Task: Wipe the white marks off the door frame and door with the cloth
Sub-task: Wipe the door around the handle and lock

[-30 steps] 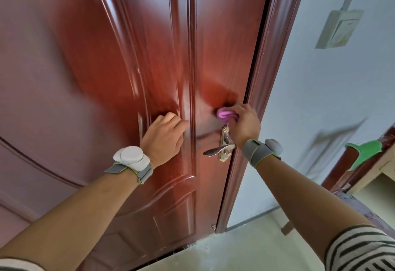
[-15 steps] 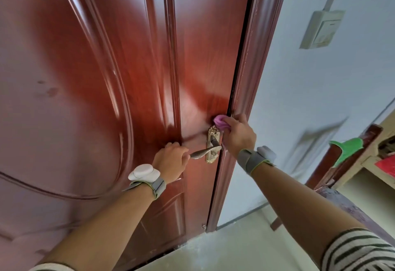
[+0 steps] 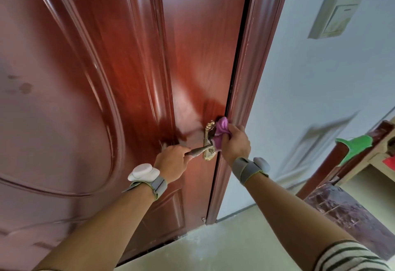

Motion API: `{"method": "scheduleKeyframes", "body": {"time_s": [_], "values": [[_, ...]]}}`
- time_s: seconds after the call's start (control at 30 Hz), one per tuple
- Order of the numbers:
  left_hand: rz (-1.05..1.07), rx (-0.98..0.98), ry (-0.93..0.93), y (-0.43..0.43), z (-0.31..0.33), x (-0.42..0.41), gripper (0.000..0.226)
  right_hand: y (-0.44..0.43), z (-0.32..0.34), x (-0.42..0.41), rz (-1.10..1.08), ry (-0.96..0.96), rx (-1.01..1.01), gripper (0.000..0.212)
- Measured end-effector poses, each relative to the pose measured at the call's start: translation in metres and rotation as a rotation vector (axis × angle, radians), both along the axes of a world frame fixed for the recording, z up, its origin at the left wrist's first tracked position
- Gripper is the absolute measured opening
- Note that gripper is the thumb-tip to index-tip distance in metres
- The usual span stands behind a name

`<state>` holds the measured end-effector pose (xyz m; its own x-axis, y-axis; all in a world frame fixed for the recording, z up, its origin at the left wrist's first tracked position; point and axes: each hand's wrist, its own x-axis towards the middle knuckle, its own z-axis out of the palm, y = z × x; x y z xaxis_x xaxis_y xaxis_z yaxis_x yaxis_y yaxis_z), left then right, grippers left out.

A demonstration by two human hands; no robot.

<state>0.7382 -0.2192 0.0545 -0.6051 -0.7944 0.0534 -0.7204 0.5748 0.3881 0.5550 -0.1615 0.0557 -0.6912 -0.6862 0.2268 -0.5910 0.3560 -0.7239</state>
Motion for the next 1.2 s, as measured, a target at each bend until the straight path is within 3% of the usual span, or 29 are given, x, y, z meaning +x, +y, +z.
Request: {"method": "scheduleKeyframes", "body": {"time_s": [0.13, 0.2, 0.27, 0.37, 0.47, 0.57, 0.77, 0.9, 0.93, 1.1, 1.2], "values": [[0.006, 0.012, -0.042, 0.001, 0.005, -0.002, 0.029, 0.001, -0.023, -0.001, -0.038, -0.139, 0.151, 0.021], [0.024, 0.038, -0.067, 0.001, 0.006, -0.001, 0.026, 0.008, -0.033, -0.007, 0.053, -0.294, 0.373, 0.01], [0.032, 0.066, -0.086, 0.001, 0.007, -0.002, 0.024, 0.018, -0.045, -0.015, 0.091, -0.138, 0.527, 0.005], [0.05, 0.08, -0.095, 0.0, 0.012, -0.004, 0.026, 0.023, -0.055, -0.022, 0.033, 0.027, 0.22, 0.034], [0.057, 0.099, -0.108, -0.001, 0.015, -0.007, 0.024, 0.009, -0.052, -0.016, 0.052, 0.172, -0.041, 0.039], [0.071, 0.119, -0.118, 0.0, 0.018, -0.008, 0.022, 0.0, -0.056, -0.01, 0.039, 0.024, -0.139, 0.037], [0.088, 0.14, -0.118, -0.002, 0.019, -0.012, 0.026, 0.005, -0.091, -0.01, 0.091, -0.172, 0.161, 0.028], [0.096, 0.135, -0.114, -0.001, 0.017, -0.013, 0.025, 0.007, -0.098, -0.034, 0.249, -0.148, 0.526, 0.032], [0.101, 0.138, -0.112, -0.001, 0.016, -0.013, 0.025, 0.008, -0.098, -0.038, 0.238, -0.154, 0.514, 0.032], [0.102, 0.166, -0.04, -0.001, 0.011, -0.011, 0.026, 0.005, -0.103, -0.011, 0.058, -0.1, 0.078, 0.029], [0.128, 0.175, -0.005, 0.0, 0.009, -0.011, 0.029, 0.0, -0.126, -0.009, 0.11, -0.154, 0.213, 0.027]]}}
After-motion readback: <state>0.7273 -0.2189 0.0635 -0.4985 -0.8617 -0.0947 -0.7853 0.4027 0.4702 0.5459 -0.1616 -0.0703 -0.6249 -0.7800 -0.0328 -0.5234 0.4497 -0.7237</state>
